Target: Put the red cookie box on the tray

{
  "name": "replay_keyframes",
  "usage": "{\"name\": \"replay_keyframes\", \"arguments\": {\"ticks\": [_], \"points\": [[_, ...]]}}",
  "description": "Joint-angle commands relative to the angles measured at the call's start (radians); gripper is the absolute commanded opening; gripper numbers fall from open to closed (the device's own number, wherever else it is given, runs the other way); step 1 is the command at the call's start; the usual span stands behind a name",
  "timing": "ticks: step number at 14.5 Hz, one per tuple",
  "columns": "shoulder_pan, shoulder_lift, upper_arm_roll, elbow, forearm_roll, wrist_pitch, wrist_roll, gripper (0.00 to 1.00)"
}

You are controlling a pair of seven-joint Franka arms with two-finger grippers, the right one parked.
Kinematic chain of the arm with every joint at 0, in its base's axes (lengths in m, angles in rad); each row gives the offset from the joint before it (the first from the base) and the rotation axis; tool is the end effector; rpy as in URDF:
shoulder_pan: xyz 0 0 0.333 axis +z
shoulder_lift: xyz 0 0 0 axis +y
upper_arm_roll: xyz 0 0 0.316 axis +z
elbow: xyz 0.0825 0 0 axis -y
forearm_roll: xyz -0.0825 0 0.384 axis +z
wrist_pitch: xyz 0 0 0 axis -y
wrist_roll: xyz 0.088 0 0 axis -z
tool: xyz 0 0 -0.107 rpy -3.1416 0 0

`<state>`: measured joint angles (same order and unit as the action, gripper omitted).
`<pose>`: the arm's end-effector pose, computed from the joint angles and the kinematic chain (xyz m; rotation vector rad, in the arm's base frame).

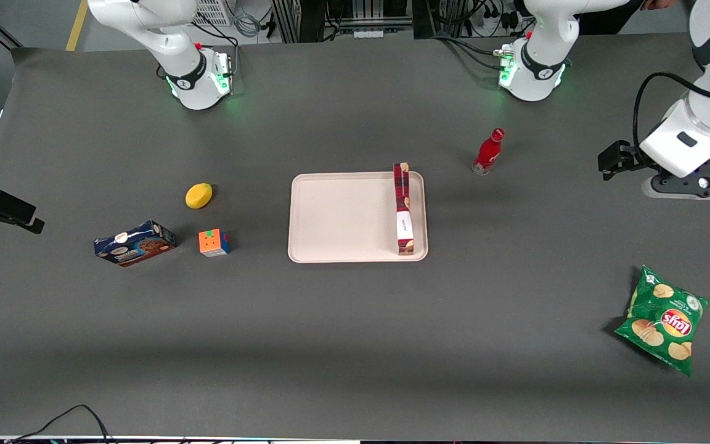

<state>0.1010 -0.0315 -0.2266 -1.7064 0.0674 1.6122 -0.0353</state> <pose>0.5407 -0.0630 0.5811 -3.0577 0.1452 0.0878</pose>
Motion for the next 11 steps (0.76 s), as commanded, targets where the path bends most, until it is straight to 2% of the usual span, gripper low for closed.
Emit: {"name": "replay_keyframes", "arguments": {"ticks": [1,11], "points": [[-0.068,-0.01,0.123,-0.019,-0.086,0.015,0.018,1.0],[-0.078,0.035,0.128,0.045,-0.077,0.008,0.018,1.0]]}}
